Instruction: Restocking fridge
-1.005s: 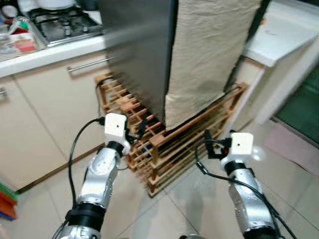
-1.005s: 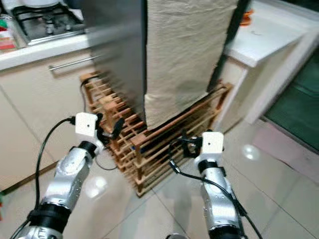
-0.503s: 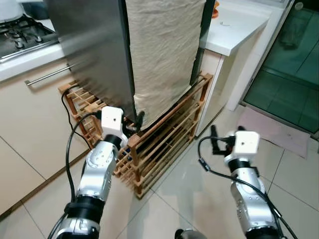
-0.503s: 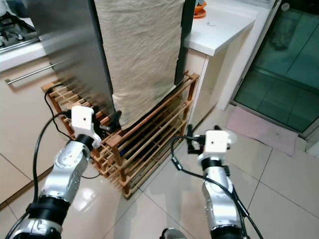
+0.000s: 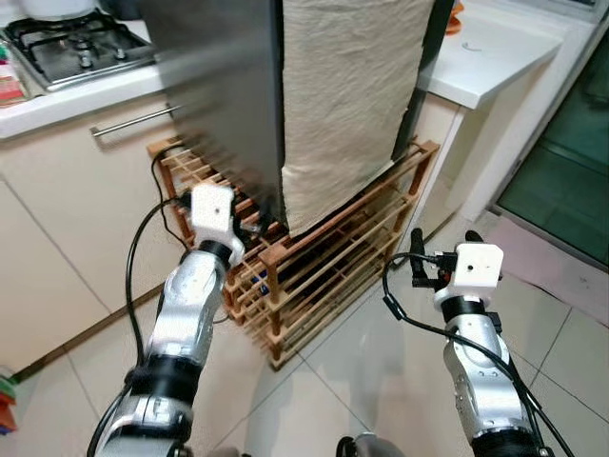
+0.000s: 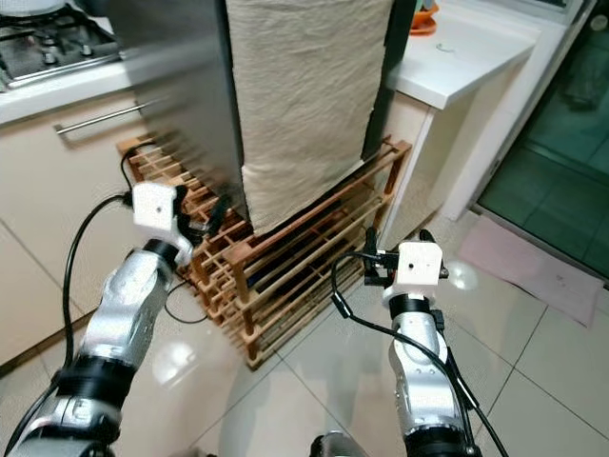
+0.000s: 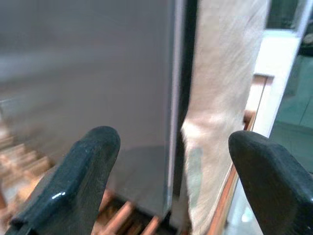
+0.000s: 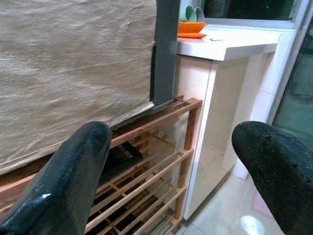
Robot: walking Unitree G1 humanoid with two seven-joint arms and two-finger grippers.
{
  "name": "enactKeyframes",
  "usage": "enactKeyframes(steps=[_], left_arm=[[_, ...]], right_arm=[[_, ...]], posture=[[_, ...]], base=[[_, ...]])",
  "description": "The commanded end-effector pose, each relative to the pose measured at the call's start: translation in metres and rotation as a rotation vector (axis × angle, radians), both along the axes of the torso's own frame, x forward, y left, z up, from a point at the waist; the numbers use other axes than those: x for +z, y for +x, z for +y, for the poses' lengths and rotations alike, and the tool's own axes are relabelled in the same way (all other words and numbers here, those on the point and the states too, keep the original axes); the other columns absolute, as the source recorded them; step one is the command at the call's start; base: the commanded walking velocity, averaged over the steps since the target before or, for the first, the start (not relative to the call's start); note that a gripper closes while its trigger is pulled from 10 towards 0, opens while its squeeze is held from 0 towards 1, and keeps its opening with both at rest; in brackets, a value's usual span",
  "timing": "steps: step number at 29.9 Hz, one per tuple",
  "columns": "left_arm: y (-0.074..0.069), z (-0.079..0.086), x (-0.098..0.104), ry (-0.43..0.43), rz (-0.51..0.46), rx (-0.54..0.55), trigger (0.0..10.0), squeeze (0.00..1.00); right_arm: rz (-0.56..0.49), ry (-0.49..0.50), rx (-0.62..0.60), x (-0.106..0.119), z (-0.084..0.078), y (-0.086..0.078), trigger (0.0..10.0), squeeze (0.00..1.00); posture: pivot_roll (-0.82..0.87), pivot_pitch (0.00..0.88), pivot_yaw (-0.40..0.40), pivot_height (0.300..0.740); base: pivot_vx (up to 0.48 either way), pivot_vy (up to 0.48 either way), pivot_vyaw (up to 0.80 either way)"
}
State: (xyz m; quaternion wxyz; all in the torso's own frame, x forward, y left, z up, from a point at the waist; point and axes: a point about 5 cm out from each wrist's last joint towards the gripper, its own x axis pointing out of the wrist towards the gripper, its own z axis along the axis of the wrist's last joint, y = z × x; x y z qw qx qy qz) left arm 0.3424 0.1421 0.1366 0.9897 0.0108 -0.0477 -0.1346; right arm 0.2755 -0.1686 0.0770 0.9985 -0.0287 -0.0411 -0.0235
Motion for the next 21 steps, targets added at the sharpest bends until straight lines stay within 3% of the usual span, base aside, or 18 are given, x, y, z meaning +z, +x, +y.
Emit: enactKeyframes(steps=[1, 5, 9, 13, 14, 15, 16, 18, 21], left_arm=[[-0.002, 0.0, -0.004, 0.014, 0.016, -0.024, 10.0, 0.0], [-0.01, 0.002, -0.009, -0.006, 0.023, -0.036, 10.0, 0.0], [-0.027, 0.009, -0.01, -0.011, 0.009, -0.067, 10.0, 0.0], [-0.058, 0.031, -0.018, 0.051, 0.034, -0.072, 10.0, 0.0], [-0.058, 0.031, -0.018, 0.051, 0.034, -0.072, 10.0, 0.0], [-0.074, 0.041, -0.029, 0.06, 0.079, -0.055, 10.0, 0.0], [-0.08, 0.042, -0.029, 0.043, 0.078, -0.057, 10.0, 0.0], [-0.084, 0.043, -0.028, 0.03, 0.074, -0.06, 10.0, 0.0], [-0.08, 0.027, -0.008, 0.006, 0.002, -0.056, 10.0, 0.0]], right_arm=[[-0.008, -0.008, -0.011, 0.002, -0.003, 0.001, 10.0, 0.0], [-0.01, -0.008, -0.023, 0.003, -0.004, 0.0, 10.0, 0.0], [-0.06, -0.02, -0.019, 0.024, -0.006, -0.007, 10.0, 0.0], [-0.04, -0.016, 0.03, 0.028, -0.01, -0.032, 10.0, 0.0], [-0.04, -0.016, 0.03, 0.028, -0.01, -0.032, 10.0, 0.0], [-0.019, -0.026, 0.057, 0.025, -0.011, -0.044, 10.0, 0.0], [-0.016, -0.029, 0.059, 0.025, -0.011, -0.047, 10.0, 0.0], [-0.012, -0.03, 0.058, 0.025, -0.012, -0.048, 10.0, 0.0], [-0.044, -0.034, 0.044, 0.036, -0.012, -0.046, 10.0, 0.0]], posture=[[-0.04, 0.0, 0.008, 0.707], [-0.04, 0.0, 0.01, 0.707], [-0.04, 0.0, 0.011, 0.707], [-0.04, 0.0, 0.011, 0.707], [-0.04, 0.0, 0.011, 0.707], [-0.04, 0.0, 0.007, 0.707], [-0.04, 0.0, 0.005, 0.707], [-0.04, 0.0, 0.004, 0.707], [-0.03, 0.0, -0.004, 0.707]], base=[[0.0, 0.0, 0.0], [0.0, 0.0, 0.0], [0.0, 0.0, 0.0], [0.0, 0.0, 0.0], [0.0, 0.0, 0.0], [0.0, 0.0, 0.0], [0.0, 0.0, 0.0], [0.0, 0.0, 0.0], [0.0, 0.0, 0.0]])
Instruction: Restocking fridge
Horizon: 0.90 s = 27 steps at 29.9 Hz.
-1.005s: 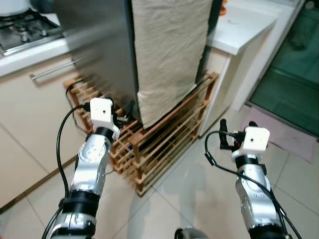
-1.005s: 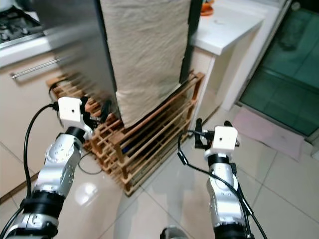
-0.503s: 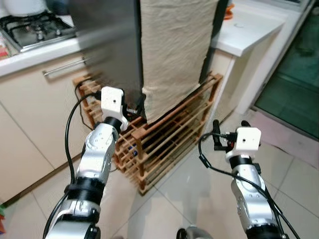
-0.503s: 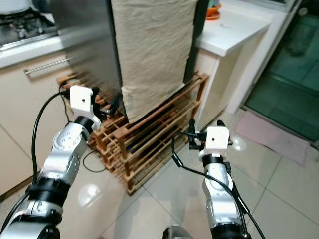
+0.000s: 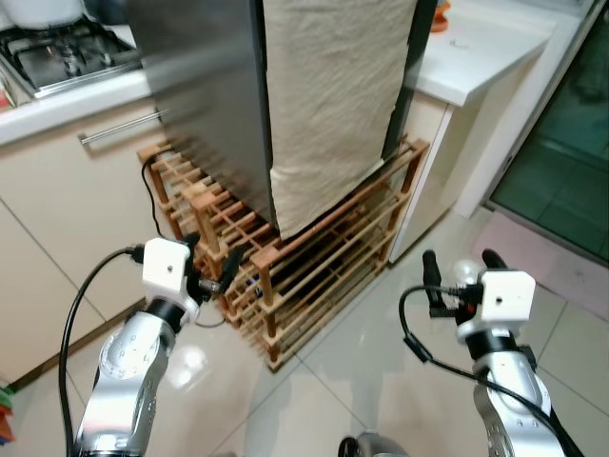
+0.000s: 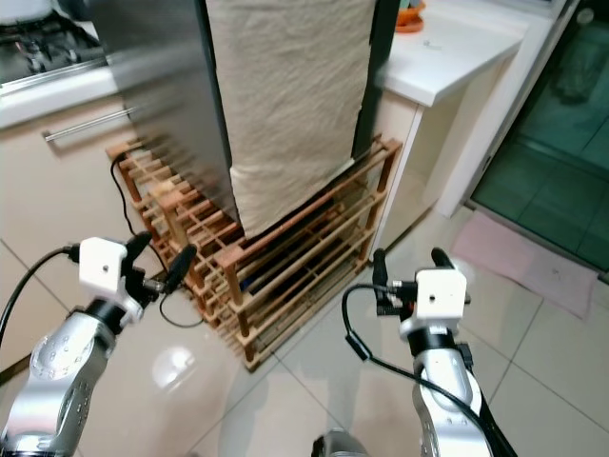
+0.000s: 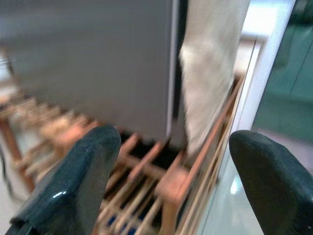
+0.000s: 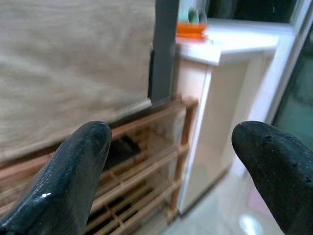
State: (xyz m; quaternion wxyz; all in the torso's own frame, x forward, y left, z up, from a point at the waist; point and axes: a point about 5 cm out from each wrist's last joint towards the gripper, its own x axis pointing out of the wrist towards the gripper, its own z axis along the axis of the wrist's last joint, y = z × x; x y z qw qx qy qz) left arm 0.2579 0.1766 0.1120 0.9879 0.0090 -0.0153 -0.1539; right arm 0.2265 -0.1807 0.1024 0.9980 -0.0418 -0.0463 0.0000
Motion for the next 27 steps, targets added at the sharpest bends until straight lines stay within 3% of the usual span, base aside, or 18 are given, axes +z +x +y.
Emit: enactKeyframes(steps=[1, 5, 10, 13, 20, 27], left_arm=[[0.004, -0.01, 0.021, -0.004, -0.075, -0.022, 10.0, 0.0], [0.006, -0.015, 0.035, -0.002, -0.134, -0.007, 10.0, 0.0], [0.007, -0.002, 0.021, 0.013, -0.111, 0.161, 10.0, 0.0], [0.009, -0.004, 0.015, -0.038, -0.075, 0.208, 10.0, 0.0], [0.013, -0.009, 0.004, -0.066, -0.004, 0.189, 10.0, 0.0], [0.015, -0.02, 0.02, -0.091, -0.092, 0.121, 10.0, 0.0]], right_arm=[[-0.04, -0.003, -0.004, 0.013, 0.001, 0.004, 10.0, 0.0], [-0.066, -0.031, -0.03, 0.018, 0.0, 0.004, 10.0, 0.0], [-0.031, -0.013, -0.127, 0.005, -0.011, 0.002, 10.0, 0.0], [-0.018, 0.04, -0.178, 0.001, -0.016, 0.003, 10.0, 0.0], [-0.013, 0.064, -0.22, 0.001, -0.017, 0.008, 10.0, 0.0], [-0.046, 0.038, -0.212, 0.006, -0.014, 0.015, 10.0, 0.0]], posture=[[-0.03, 0.0, -0.004, 0.707], [-0.03, 0.0, -0.007, 0.707], [-0.03, 0.0, -0.004, 0.707], [-0.03, 0.0, -0.005, 0.707], [-0.03, 0.0, -0.002, 0.707], [-0.04, 0.0, 0.003, 0.707]], base=[[0.0, 0.0, 0.0], [0.0, 0.0, 0.0], [0.0, 0.0, 0.0], [0.0, 0.0, 0.0], [0.0, 0.0, 0.0], [0.291, 0.0, 0.0]])
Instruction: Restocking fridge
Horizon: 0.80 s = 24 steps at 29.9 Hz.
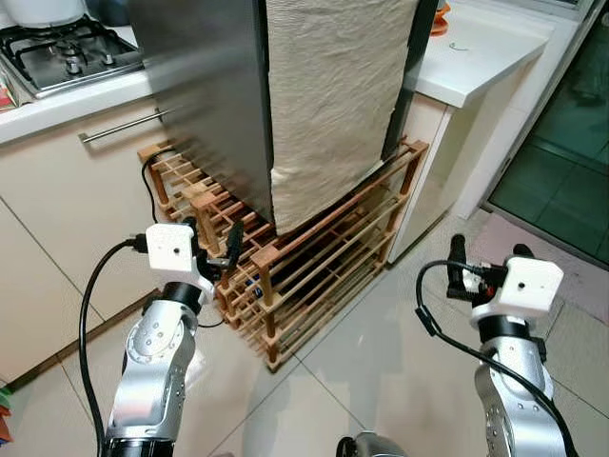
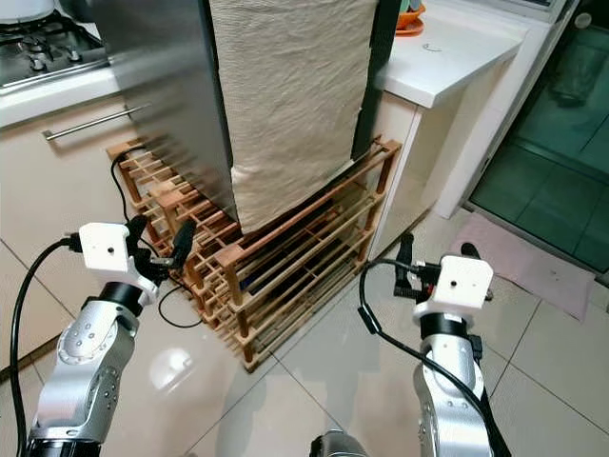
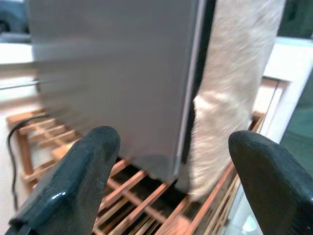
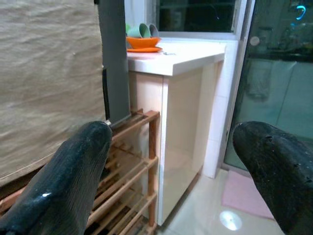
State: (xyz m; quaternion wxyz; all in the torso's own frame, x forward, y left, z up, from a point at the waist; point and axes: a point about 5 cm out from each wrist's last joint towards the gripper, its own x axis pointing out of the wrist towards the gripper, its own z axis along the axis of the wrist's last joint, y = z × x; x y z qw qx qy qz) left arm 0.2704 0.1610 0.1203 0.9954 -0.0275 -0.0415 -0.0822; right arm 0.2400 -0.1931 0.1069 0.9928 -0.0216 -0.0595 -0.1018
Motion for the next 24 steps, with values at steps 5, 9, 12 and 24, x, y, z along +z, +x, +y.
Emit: enactKeyframes(steps=[5, 9, 12, 24], left_arm=[[0.004, -0.003, 0.018, -0.023, -0.071, 0.002, 10.0, 0.0], [0.006, 0.003, 0.017, -0.071, -0.047, 0.046, 10.0, 0.0], [0.004, 0.007, 0.015, -0.085, -0.035, 0.073, 10.0, 0.0], [0.01, -0.005, 0.013, -0.01, -0.012, 0.013, 10.0, 0.0]], right_arm=[[-0.022, -0.036, 0.006, 0.004, 0.0, 0.004, 10.0, 0.0], [-0.013, -0.036, 0.019, 0.001, 0.001, 0.005, 10.0, 0.0], [-0.007, -0.04, 0.038, 0.0, 0.002, 0.006, 10.0, 0.0], [0.023, -0.065, 0.067, -0.006, 0.005, 0.012, 10.0, 0.0]], posture=[[-0.04, 0.0, 0.0, 0.707], [-0.03, 0.0, -0.004, 0.707], [-0.02, 0.0, -0.01, 0.707], [-0.02, 0.0, -0.011, 0.707]], base=[[0.451, 0.0, 0.0], [0.0, 0.471, 0.0], [0.0, 0.48, 0.0], [0.0, 0.24, -0.05]])
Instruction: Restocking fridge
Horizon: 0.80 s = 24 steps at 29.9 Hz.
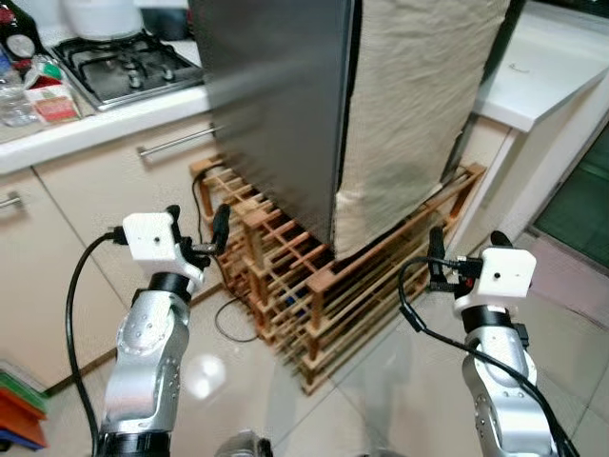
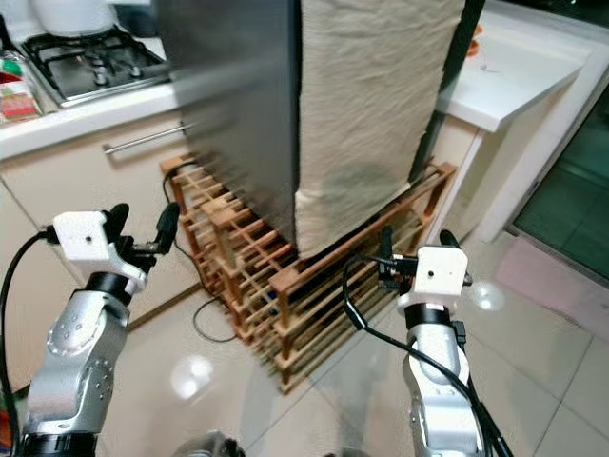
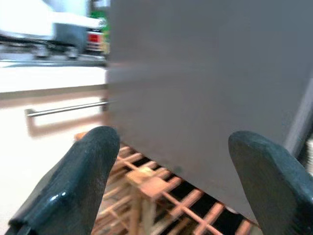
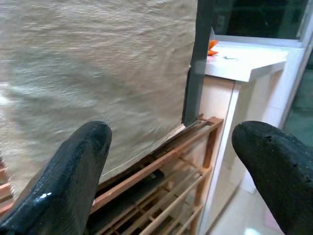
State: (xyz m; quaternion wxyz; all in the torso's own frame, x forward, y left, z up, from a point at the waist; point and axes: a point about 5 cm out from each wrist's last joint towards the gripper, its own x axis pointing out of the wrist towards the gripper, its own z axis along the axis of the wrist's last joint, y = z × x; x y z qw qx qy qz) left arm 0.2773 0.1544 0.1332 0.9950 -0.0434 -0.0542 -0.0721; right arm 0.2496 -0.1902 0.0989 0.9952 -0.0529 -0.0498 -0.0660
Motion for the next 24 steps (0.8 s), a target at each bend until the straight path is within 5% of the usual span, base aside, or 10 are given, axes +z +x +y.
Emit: enactKeyframes(steps=[1, 11, 24], left_arm=[[0.003, 0.001, 0.0, 0.025, 0.01, -0.006, 10.0, 0.0], [0.016, -0.017, 0.001, 0.079, 0.003, -0.166, 10.0, 0.0], [0.022, -0.018, -0.006, 0.096, 0.011, -0.176, 10.0, 0.0]], right_arm=[[-0.005, 0.0, 0.0, 0.002, 0.002, 0.002, 10.0, 0.0], [-0.01, -0.001, -0.002, -0.001, 0.002, 0.003, 10.0, 0.0], [0.004, -0.002, -0.011, -0.007, 0.001, 0.002, 10.0, 0.0]], posture=[[-0.02, 0.0, -0.011, 0.707], [-0.04, 0.0, 0.002, 0.707], [-0.05, 0.0, 0.005, 0.703]], base=[[0.0, 0.0, -0.64], [0.0, 0.0, -0.66], [0.0, 0.0, -0.6]])
